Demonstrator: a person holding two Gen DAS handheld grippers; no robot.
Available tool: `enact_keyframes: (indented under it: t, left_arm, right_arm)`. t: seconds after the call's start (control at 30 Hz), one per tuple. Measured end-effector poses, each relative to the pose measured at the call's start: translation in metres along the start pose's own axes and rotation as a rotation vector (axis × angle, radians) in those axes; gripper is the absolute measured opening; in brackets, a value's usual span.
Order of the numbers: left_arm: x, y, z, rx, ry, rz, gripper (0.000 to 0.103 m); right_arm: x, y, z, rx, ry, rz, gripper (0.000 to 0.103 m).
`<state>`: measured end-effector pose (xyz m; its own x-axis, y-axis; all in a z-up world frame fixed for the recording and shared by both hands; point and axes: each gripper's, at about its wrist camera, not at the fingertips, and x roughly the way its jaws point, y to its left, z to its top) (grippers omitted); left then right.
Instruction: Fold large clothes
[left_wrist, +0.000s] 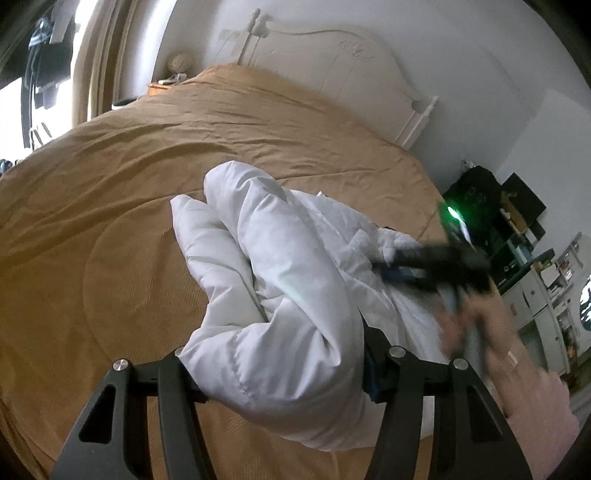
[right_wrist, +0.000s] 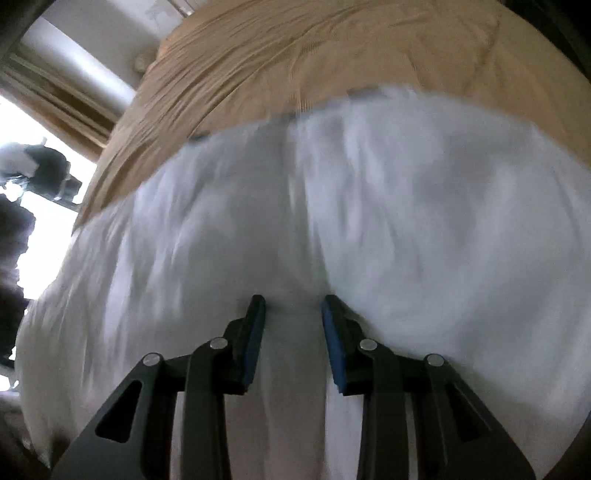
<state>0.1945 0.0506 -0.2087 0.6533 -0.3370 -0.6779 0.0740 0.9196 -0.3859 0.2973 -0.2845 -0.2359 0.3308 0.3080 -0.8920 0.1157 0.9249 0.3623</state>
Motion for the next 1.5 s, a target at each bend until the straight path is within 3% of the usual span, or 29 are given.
enact_keyframes:
  t: [0.2,0.27,0.4,0.53,0.6,0.73,0.83,1.0,1.17,1.23,1.33,1.43,1.5]
  left_arm:
    - [0.005,-0.008,0.002,0.008,0.006,0.016,0.057]
    - [0.007,-0.011,0.002,0.012,0.009,0.017,0.057]
    - [0.010,-0.007,0.002,-0.007,0.020,0.016,0.057]
    - [0.012,-0.004,0.005,-0.033,0.025,0.012,0.056]
    - [0.012,-0.004,0.005,-0.039,0.027,0.011,0.056]
    - [0.016,-0.007,0.007,-0.059,0.038,-0.015,0.052]
    - [0.015,-0.021,0.009,-0.024,0.018,-0.014,0.049]
    - [0.007,-0.056,0.023,0.029,0.004,-0.090,0.048]
    - [0.001,-0.124,0.033,0.154,-0.017,-0.172,0.047]
    - [-0.003,-0.154,0.034,0.205,-0.038,-0.223,0.046]
    - [0.002,-0.199,0.027,0.301,-0.039,-0.278,0.046]
    - [0.020,-0.245,0.008,0.397,0.009,-0.327,0.046]
    - [0.037,-0.273,-0.012,0.466,0.052,-0.353,0.046]
  right_arm:
    - [0.044,0.003,0.068,0.076,-0.035,-0.020,0.029]
    - [0.047,-0.002,0.072,0.112,-0.019,0.000,0.028]
    - [0.015,0.006,0.061,0.104,-0.030,0.060,0.028]
    - [-0.040,0.020,-0.008,0.009,-0.007,0.131,0.028]
    - [-0.057,0.021,-0.052,-0.048,0.043,0.112,0.030]
    - [-0.032,0.004,-0.121,-0.027,0.153,0.142,0.029]
    - [-0.013,-0.008,-0.127,0.012,0.099,0.170,0.025]
    - [-0.011,-0.019,-0.126,0.043,0.104,0.215,0.025]
    - [-0.010,-0.033,-0.128,0.040,0.101,0.276,0.025]
    - [-0.022,-0.048,-0.129,0.094,0.100,0.334,0.025]
    - [-0.072,-0.078,-0.128,0.145,0.001,0.380,0.025]
    - [-0.152,-0.124,-0.125,0.146,-0.188,0.233,0.030]
    - [-0.194,-0.150,-0.126,0.150,-0.270,0.108,0.039]
